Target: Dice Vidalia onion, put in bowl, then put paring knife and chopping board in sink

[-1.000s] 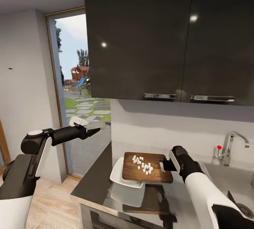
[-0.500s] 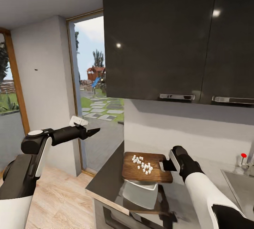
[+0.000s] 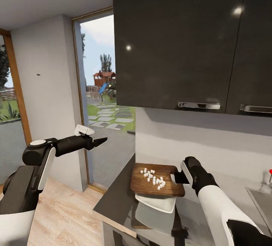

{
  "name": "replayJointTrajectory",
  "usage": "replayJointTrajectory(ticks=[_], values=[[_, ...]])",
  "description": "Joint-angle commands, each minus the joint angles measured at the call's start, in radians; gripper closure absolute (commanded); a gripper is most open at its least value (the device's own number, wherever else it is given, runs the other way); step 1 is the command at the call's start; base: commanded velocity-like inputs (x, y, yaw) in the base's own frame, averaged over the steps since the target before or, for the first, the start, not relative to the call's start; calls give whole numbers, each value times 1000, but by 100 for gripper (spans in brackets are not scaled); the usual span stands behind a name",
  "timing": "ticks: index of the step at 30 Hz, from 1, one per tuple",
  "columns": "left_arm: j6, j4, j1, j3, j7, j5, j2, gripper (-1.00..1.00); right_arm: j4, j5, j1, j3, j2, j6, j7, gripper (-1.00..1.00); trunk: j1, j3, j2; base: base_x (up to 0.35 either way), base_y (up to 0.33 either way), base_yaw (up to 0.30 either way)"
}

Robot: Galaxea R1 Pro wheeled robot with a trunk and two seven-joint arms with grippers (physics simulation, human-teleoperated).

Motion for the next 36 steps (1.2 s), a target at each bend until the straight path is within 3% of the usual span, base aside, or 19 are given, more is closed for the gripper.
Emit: replayJointTrajectory(ticks=[1,36], values=[[7,0,0,1,-2,2,0,-100,-1,6,0,-7,1,3,2,100,0,0,-1,6,3,0],[7,0,0,1,-2,2,-1,-100,-53,8,0,-7,0,2,0,100,0,0,-1,0,0,0]])
